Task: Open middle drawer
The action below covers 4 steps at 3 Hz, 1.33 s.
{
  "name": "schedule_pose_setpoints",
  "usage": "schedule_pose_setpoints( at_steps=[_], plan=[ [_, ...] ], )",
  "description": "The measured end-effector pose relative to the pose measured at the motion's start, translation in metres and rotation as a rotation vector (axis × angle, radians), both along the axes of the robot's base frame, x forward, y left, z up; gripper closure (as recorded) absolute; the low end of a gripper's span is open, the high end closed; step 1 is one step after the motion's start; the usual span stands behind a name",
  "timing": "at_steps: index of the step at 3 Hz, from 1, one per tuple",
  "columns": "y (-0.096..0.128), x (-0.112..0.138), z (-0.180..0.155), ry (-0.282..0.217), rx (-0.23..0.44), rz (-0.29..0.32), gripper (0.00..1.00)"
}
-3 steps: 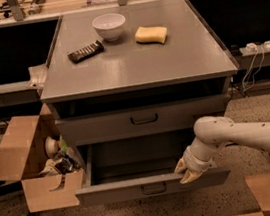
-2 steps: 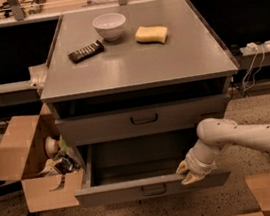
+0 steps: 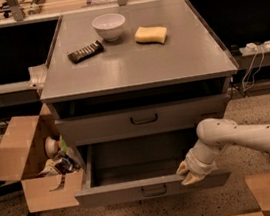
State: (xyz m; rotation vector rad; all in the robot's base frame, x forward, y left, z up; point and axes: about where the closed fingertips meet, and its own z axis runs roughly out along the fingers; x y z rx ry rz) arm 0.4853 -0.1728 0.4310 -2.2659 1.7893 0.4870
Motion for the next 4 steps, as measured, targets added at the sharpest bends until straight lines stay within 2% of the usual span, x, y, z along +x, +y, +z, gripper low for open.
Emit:
schedule_pose_setpoints(
  at_steps=[3, 4],
  plan=[
    [0.0000, -0.0001, -0.0001, 0.000, 0.000, 0.000, 0.16],
    [0.0001, -0.0001, -0.0001, 0.000, 0.000, 0.000, 0.00]
  ],
)
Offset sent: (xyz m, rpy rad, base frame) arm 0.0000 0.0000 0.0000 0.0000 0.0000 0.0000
